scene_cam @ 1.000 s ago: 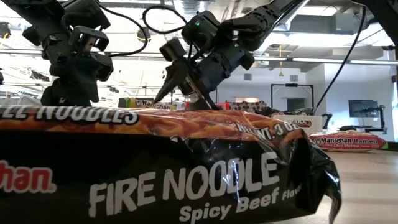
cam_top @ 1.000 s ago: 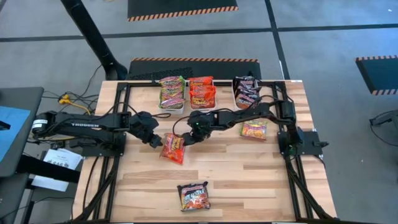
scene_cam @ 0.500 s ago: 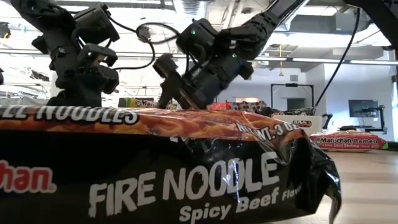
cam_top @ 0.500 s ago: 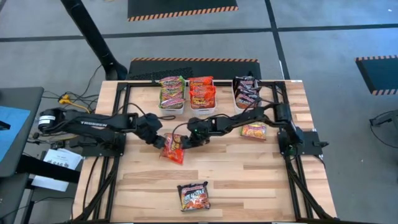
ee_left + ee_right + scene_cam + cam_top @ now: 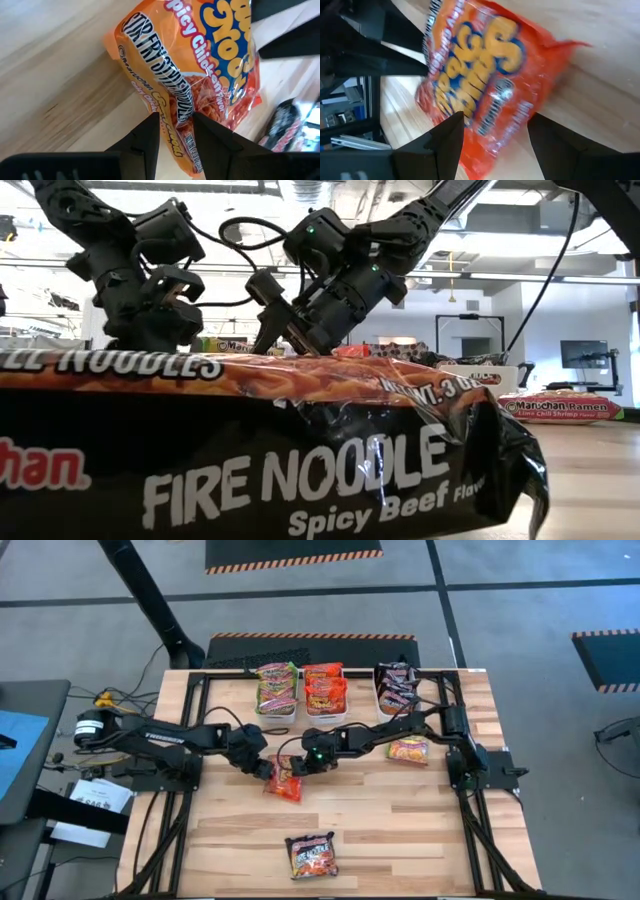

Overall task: Sort Maruchan noodles
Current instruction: Put the orange noodle pack into the middle white bin

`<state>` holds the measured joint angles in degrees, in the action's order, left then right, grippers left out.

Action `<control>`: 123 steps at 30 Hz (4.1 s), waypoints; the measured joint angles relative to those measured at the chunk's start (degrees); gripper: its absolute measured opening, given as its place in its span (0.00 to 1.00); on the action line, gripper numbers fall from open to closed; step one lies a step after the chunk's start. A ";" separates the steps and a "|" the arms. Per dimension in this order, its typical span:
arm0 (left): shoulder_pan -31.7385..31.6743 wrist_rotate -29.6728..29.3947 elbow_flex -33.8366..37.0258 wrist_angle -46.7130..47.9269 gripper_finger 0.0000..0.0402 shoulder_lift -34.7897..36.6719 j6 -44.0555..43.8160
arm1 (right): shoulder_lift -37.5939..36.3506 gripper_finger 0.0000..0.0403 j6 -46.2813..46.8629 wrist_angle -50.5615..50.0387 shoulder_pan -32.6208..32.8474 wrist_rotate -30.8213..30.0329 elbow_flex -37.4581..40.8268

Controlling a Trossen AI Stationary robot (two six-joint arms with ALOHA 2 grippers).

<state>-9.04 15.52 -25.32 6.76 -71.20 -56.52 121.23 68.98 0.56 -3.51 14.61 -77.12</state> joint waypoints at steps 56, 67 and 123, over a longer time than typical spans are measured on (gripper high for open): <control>-7.17 7.91 -0.07 -12.38 0.25 10.38 7.31 | -19.55 0.09 -30.57 -22.23 -4.26 -8.85 -0.01; -11.44 2.37 0.07 -13.59 0.25 14.64 8.87 | -27.73 0.09 -51.38 -27.50 -11.46 -22.00 -1.18; -19.54 -7.06 0.00 -17.61 0.26 16.61 6.30 | -10.12 0.10 -103.05 -43.49 -11.39 -40.04 -18.23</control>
<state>-28.58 8.45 -25.32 -10.85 -54.59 -50.22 111.11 -34.07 -42.93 -14.90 -25.43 -95.35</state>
